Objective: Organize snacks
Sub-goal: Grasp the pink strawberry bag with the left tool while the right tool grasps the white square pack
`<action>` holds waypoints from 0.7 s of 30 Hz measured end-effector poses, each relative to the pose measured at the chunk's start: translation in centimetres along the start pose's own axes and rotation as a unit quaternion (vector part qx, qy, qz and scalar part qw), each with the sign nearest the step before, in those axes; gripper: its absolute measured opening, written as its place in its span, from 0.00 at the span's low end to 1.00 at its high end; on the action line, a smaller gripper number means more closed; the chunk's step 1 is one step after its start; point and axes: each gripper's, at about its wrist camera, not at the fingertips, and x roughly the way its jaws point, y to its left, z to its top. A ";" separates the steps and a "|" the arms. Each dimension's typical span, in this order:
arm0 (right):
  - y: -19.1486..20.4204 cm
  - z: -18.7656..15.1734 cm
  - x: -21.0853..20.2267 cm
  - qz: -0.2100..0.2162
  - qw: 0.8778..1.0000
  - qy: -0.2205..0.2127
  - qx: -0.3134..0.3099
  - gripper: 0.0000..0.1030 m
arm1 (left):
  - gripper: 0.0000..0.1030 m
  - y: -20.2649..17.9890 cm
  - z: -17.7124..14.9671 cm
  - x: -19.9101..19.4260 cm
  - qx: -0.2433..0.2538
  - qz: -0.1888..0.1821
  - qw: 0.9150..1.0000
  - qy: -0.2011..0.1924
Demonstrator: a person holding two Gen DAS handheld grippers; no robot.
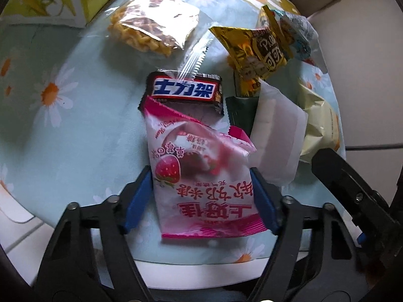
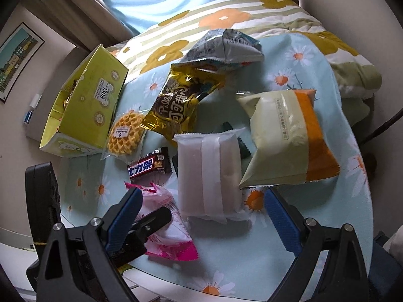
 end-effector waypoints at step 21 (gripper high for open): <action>1.0 -0.9 3.3 -0.023 1.000 0.020 0.005 0.83 | 0.37 -0.6 1.5 -1.5 0.102 0.046 0.994 -0.012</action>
